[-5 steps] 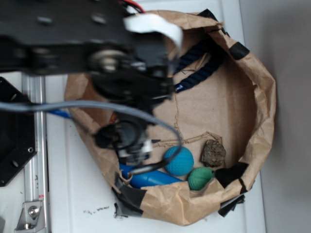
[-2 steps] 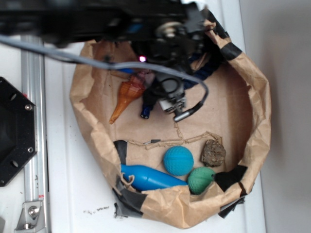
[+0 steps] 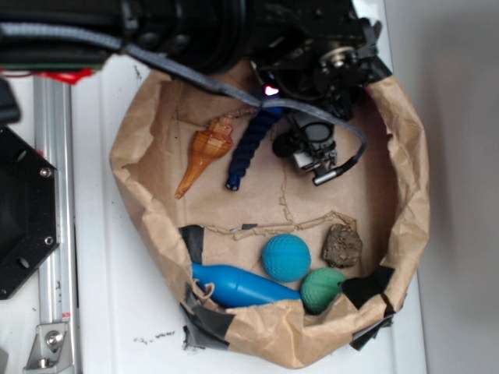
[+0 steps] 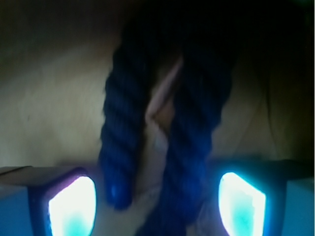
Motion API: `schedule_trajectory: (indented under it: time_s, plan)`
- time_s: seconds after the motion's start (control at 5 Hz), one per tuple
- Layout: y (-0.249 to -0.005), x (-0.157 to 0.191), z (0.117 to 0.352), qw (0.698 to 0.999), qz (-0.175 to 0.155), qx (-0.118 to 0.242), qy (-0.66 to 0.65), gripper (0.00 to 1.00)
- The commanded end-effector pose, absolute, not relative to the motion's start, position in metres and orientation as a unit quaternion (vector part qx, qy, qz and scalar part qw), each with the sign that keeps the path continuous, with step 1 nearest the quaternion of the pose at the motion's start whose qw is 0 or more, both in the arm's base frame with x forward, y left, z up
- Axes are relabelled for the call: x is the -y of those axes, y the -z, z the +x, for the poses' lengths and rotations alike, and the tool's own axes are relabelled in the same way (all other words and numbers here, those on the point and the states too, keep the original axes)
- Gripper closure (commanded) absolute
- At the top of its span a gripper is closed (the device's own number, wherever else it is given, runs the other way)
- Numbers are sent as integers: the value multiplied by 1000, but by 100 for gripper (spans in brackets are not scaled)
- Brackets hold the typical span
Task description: Grab the blue rope.
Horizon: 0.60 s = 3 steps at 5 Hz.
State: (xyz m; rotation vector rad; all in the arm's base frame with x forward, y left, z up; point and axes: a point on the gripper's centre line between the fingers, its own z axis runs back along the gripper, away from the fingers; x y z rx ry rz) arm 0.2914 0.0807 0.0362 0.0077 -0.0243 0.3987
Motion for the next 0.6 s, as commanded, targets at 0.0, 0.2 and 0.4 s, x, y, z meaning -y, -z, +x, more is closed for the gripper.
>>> schedule_trajectory:
  time_s: [0.0, 0.2, 0.4]
  plan:
    - [-35, -84, 319, 979, -5, 43, -198, 0]
    - [-28, -74, 328, 977, -10, 47, -209, 0]
    - [-18, -77, 330, 976, 4, 32, -217, 0]
